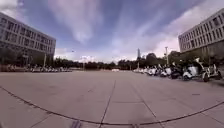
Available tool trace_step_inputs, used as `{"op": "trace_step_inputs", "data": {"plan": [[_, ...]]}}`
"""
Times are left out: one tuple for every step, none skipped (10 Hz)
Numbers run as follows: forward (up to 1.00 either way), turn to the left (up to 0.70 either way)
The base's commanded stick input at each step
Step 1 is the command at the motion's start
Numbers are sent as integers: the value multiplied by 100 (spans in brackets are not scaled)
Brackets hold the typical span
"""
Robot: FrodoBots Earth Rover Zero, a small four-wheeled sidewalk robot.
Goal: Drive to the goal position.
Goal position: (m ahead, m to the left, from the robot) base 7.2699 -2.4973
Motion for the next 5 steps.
{"op": "trace_step_inputs", "data": {"plan": [[100,0],[100,0],[100,0],[100,0],[100,0]]}}
